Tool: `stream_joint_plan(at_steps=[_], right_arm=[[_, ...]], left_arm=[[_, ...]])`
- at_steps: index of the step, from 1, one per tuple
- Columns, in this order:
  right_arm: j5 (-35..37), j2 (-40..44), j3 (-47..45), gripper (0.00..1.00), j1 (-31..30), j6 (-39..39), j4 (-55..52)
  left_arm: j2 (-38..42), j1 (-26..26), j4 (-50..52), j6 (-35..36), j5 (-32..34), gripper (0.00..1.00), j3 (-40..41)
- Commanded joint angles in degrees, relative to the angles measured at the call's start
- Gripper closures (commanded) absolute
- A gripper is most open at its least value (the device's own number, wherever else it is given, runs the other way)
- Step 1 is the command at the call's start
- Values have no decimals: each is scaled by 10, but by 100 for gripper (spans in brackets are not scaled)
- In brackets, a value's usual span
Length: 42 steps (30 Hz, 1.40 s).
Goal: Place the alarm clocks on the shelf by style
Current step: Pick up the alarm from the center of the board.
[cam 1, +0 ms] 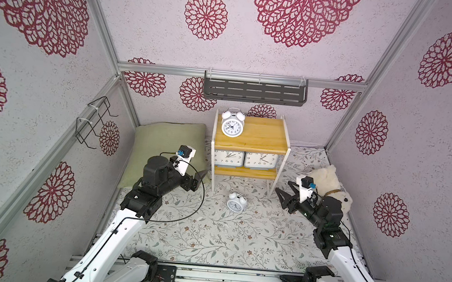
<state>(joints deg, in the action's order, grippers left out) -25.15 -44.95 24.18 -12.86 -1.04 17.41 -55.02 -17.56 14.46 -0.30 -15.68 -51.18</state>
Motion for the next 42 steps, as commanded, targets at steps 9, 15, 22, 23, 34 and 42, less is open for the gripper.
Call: stream_joint_plan(at_steps=[9, 15, 22, 23, 34, 42], right_arm=[[60, -88, -27, 33, -126, -14, 82], [62, -155, -10, 36, -167, -16, 128], [54, -233, 30, 47, -192, -11, 149], [55, -244, 34, 47, -194, -11, 154], [49, -319, 74, 57, -217, -6, 162], [55, -358, 97, 65, -228, -4, 160]], left_arm=[[25, 3, -32, -37, 2, 11, 61], [9, 3, -29, -36, -6, 12, 55], [4, 2, -29, -35, -14, 13, 55], [4, 3, -30, -34, -14, 12, 56], [2, 3, -29, -33, -13, 13, 57], [-3, 3, -29, -31, -15, 13, 57]])
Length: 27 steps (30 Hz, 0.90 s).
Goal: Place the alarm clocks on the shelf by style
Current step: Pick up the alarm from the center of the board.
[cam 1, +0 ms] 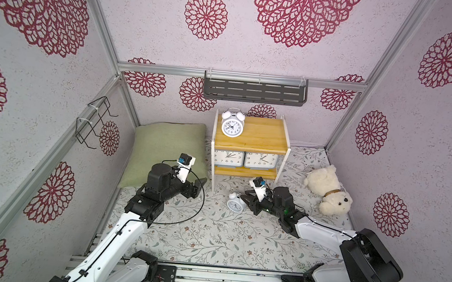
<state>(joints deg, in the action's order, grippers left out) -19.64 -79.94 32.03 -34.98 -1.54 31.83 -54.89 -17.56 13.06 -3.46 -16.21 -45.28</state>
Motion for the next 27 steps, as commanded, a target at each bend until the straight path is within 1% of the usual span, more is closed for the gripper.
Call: stream_joint_plan(at_steps=[1, 5, 13, 20, 24, 27], right_arm=[[0, -11, 21, 67, -8, 2, 15], [0, -23, 26, 72, -12, 6, 12], [3, -35, 29, 79, -17, 13, 4], [8, -20, 28, 100, -19, 29, -4], [-6, 13, 28, 100, -19, 41, -18], [-44, 46, 29, 100, -19, 49, -34]], left_arm=[[-4, 3, -14, 0, -9, 13, -3], [-4, 3, -13, 1, -9, 13, -2], [-6, 3, -12, 2, -12, 13, -2], [-9, 2, -10, 7, -34, 14, -4], [-15, -6, -7, 18, -75, 15, -11], [-29, -20, -2, 30, -111, 16, -22]])
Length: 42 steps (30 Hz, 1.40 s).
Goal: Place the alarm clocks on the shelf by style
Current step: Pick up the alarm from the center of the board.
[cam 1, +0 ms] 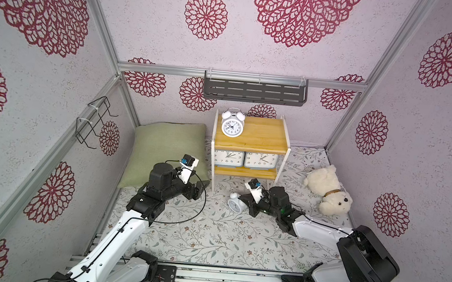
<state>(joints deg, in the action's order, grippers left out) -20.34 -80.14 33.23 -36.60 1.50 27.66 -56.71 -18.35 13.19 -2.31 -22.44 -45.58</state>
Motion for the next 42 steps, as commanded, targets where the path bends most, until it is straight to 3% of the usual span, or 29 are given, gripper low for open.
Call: stream_joint_plan(at_steps=[1, 9, 14, 22, 32, 42], right_arm=[[-49, 60, 19, 100, -2, 20, 1], [-115, 142, 30, 100, -2, 26, -65], [-136, 180, 32, 100, -2, 31, -104], [-153, 217, 31, 100, -3, 32, -133], [-167, 216, 32, 100, -3, 28, -128], [-171, 213, 32, 100, -3, 27, -123]], left_arm=[[-18, -21, 2, 25, -57, 17, -25], [-113, -104, 92, 144, -83, 23, -106], [-171, -116, 161, 227, -116, 38, -168], [-232, -142, 250, 358, -180, 44, -224], [-279, -167, 261, 372, -176, 57, -258], [-303, -182, 271, 378, -189, 60, -274]])
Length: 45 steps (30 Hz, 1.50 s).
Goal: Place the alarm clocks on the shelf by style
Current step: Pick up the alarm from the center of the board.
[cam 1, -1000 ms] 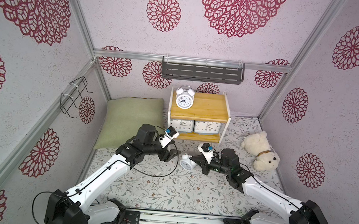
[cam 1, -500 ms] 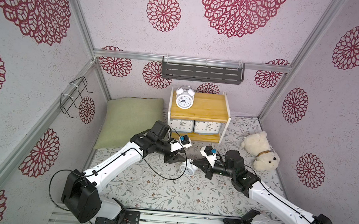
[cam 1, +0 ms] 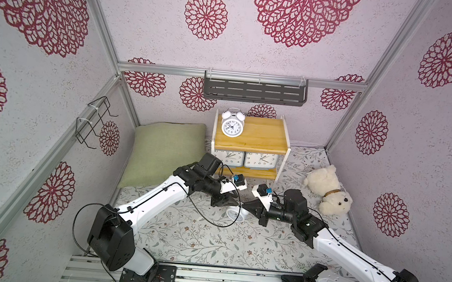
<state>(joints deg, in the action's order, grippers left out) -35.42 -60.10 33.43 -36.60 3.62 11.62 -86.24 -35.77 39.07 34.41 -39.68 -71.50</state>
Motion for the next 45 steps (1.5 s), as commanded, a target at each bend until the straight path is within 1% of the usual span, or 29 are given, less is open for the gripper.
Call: stream_joint_plan(at_steps=[1, 6, 9, 11, 12, 14, 16, 17, 18, 19, 20, 22, 23, 25, 28, 32, 35, 37, 41, 45], right_arm=[[-19, 12, 31, 100, -3, 6, 37], [-17, 12, 30, 100, -3, 5, 38], [-15, 15, 30, 100, -3, 5, 38], [-13, 16, 29, 100, -3, 6, 38], [-12, 16, 29, 100, -3, 6, 38], [-11, 16, 29, 100, -3, 6, 37], [-4, 16, 27, 100, -3, 6, 36], [0, 16, 26, 100, -3, 6, 36], [6, 17, 25, 95, -3, 4, 39], [18, 19, 21, 77, -3, -5, 46], [29, 24, 14, 63, -3, -10, 57], [40, 38, -6, 38, -2, -18, 84], [42, 45, -16, 29, -1, -23, 98], [35, 54, -29, 22, 4, -32, 114], [25, 58, -38, 18, 11, -37, 114], [13, 64, -49, 17, 22, -42, 115], [-19, 67, -57, 16, 26, -39, 117], [-33, 65, -58, 15, 26, -36, 115], [-51, 55, -57, 15, 25, -34, 120], [-61, 52, -57, 19, 26, -30, 122]], left_arm=[[-10, -10, 11, 11, -18, 60, -15], [-24, -15, 23, 16, -19, 68, -25], [-30, -15, 33, 20, -20, 76, -30], [-32, -16, 36, 23, -22, 83, -32], [-32, -16, 38, 23, -22, 85, -32], [-32, -16, 39, 24, -25, 94, -33], [-28, -15, 40, 24, -30, 99, -33], [-25, -16, 39, 25, -33, 100, -33], [-22, -16, 37, 24, -35, 100, -33], [-18, -16, 35, 22, -35, 100, -31], [-13, -16, 30, 19, -35, 100, -29], [0, -14, 20, 12, -39, 100, -24], [8, -13, 14, 8, -41, 100, -20], [26, -10, -3, -2, -42, 100, -12], [53, -3, -36, -21, -40, 100, 3], [82, 7, -68, -40, -39, 100, 19], [95, 10, -70, -46, -43, 100, 20], [99, 11, -67, -43, -61, 100, 18], [100, 11, -59, -34, -94, 100, 16], [99, 12, -53, -34, -93, 100, 10]])
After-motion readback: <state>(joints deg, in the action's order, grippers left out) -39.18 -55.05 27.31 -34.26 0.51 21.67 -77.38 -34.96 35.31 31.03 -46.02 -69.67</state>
